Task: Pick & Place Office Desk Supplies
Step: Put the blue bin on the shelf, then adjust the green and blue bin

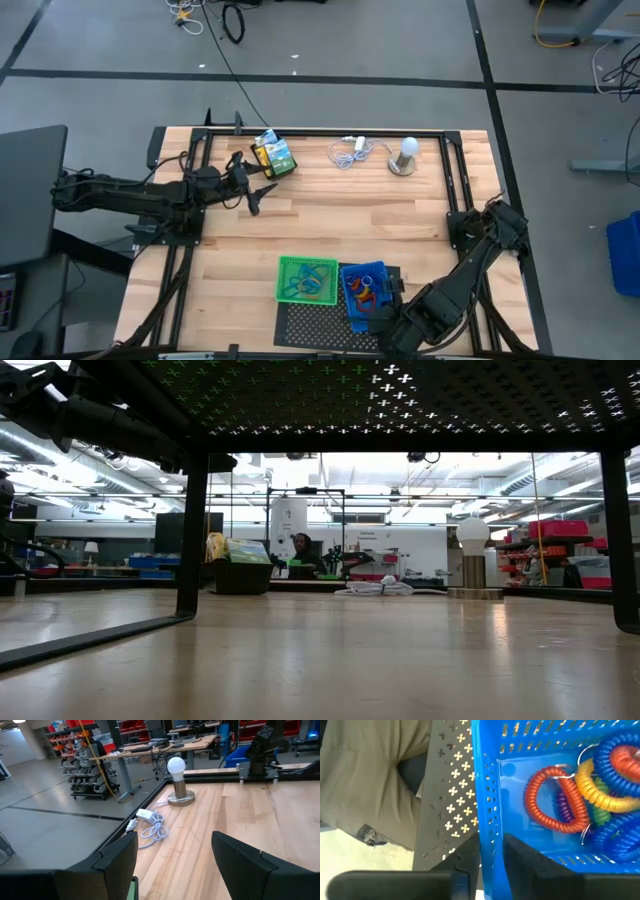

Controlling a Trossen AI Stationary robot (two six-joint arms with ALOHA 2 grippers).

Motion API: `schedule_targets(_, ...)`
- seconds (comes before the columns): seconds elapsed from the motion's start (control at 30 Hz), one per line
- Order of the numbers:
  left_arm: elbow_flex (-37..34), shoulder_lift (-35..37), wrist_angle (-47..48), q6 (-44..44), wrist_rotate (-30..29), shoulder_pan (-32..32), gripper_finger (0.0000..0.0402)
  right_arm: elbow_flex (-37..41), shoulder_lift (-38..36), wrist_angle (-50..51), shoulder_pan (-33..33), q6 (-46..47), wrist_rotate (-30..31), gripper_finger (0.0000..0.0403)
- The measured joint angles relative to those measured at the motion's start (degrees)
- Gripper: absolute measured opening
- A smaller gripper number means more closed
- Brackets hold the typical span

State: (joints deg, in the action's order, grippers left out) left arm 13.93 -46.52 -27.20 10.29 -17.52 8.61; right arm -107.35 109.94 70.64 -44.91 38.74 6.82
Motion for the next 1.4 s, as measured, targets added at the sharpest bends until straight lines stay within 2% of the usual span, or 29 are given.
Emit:
schedule_targets(0.43, 0.04, 0.02, 0.01, -1.51, 5.02, 0.01, 0.0259, 0.00, -0.01, -0.98, 0.00, 0.51, 0.90, 0.0121)
schedule_targets(0.83, 0.04, 0.02, -0.28, -2.28, 10.31, -0.01, 0.0259, 0.00, -0.73, -1.44, 0.00, 1.09, 1.74, 0.0123)
schedule_targets(1.03, 0.07, 0.02, -1.29, -2.23, 11.82, -0.01, 0.0259, 0.00, -2.70, -4.14, -0.22, 0.51, 2.83, 0.0103)
schedule_targets(1.17, 0.07, 0.02, -1.38, -2.39, 13.63, -0.01, 0.0259, 0.00, -4.46, -5.32, -0.28, -3.10, 11.30, 0.0078)
schedule_targets(1.23, 0.07, 0.02, -1.36, -2.87, 15.26, -0.01, 0.0258, 0.00, -5.24, -4.97, -0.21, -5.00, 14.98, 0.0044)
schedule_targets(1.3, 0.09, 0.02, -1.32, -3.85, 16.29, -0.01, 0.0256, 0.00, -5.79, -3.11, 0.19, -6.18, 17.48, 0.0012)
schedule_targets(1.4, 0.09, 0.02, -0.68, -5.37, 16.74, -0.01, 0.0241, -0.02, -6.06, 1.53, 1.15, -4.83, 19.15, 0.0006)
